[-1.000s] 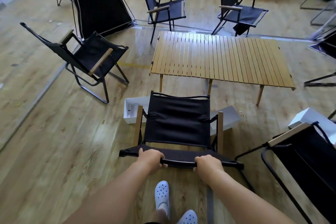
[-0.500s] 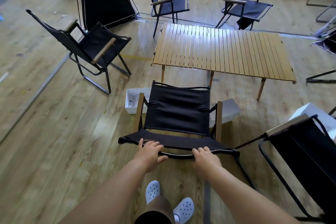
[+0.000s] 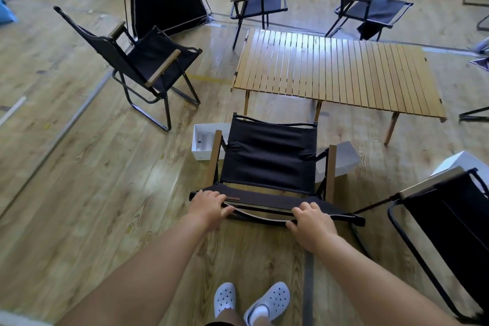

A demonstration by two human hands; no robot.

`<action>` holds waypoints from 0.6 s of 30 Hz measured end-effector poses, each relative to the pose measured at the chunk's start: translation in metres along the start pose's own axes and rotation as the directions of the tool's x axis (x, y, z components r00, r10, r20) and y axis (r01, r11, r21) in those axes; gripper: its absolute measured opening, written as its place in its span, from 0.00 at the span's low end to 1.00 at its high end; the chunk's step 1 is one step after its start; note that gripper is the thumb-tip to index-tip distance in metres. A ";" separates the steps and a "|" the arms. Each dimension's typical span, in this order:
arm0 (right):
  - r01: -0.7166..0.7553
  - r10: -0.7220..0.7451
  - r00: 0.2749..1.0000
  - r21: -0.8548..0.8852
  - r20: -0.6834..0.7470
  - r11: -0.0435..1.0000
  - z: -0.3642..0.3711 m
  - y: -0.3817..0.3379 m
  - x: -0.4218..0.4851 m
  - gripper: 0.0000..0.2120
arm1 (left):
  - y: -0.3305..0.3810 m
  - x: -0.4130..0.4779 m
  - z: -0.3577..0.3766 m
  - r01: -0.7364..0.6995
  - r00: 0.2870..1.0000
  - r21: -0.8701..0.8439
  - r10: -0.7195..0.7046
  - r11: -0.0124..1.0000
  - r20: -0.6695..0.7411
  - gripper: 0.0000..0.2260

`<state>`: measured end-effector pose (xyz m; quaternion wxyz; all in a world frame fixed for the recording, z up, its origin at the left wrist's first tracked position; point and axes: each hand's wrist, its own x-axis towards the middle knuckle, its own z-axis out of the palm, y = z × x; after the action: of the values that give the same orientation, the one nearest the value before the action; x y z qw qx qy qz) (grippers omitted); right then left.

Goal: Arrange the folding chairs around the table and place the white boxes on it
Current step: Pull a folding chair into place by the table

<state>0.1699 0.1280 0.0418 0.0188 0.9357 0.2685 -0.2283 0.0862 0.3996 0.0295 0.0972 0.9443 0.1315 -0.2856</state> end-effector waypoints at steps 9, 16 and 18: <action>-0.182 0.197 0.961 -0.092 0.194 0.979 -0.016 0.018 -0.001 0.34 | -0.028 0.005 -0.003 0.049 0.998 -0.044 -0.047 0.998 0.049 0.30; -0.421 0.423 0.848 -0.077 0.320 0.904 -0.020 0.056 -0.005 0.37 | -0.029 0.015 0.001 0.089 0.993 -0.007 -0.089 0.996 0.081 0.38; -0.461 0.452 0.816 -0.066 0.362 0.885 -0.019 0.066 -0.004 0.34 | -0.024 0.014 -0.002 0.100 0.993 -0.007 -0.099 0.995 0.065 0.27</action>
<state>0.2081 0.0724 0.0549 0.1114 0.9133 0.0256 -0.3909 0.0912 0.4252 0.0210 0.0918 0.9263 0.1766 -0.3198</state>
